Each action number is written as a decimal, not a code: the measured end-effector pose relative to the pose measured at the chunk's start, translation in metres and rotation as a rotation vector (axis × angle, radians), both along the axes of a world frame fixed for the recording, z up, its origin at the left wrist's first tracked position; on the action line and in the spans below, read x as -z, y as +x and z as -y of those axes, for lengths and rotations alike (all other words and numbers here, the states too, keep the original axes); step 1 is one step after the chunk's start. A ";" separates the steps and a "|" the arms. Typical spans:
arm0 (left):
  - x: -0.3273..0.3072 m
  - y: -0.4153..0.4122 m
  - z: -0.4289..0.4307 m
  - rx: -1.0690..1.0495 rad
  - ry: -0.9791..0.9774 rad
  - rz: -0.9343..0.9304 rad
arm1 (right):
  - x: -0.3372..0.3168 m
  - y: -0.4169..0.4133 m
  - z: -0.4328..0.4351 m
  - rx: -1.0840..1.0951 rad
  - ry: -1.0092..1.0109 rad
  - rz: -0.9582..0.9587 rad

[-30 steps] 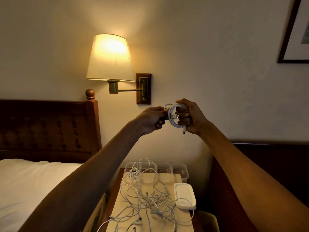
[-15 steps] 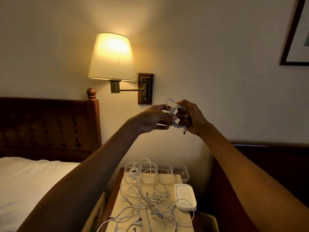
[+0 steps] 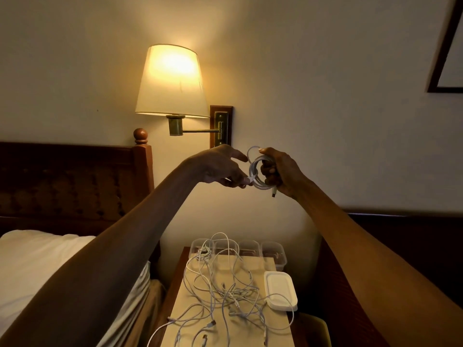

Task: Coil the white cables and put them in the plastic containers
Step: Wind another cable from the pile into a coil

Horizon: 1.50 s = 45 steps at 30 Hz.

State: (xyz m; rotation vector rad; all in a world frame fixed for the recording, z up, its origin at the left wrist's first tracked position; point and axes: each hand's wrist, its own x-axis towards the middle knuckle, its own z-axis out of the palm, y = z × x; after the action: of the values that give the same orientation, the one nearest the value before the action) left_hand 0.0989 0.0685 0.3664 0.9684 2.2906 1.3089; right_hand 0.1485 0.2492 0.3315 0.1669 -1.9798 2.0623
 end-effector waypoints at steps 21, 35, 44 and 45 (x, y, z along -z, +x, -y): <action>0.007 -0.036 0.058 0.287 0.417 0.259 | 0.017 -0.001 -0.022 0.200 -0.073 0.074; 0.066 -0.069 0.025 -0.497 0.083 -1.190 | 0.016 0.003 -0.018 -0.379 -0.360 0.180; 0.070 -0.006 -0.025 -0.055 0.711 0.308 | 0.016 -0.008 -0.006 -0.482 -0.607 0.095; 0.068 -0.005 -0.027 -0.038 0.730 0.356 | 0.017 -0.008 -0.005 -0.470 -0.612 0.085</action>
State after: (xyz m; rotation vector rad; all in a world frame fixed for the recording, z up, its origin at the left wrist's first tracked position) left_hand 0.0943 0.0958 0.2981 0.7883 1.5788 2.1961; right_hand 0.1404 0.2543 0.3147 0.4522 -1.3388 2.9095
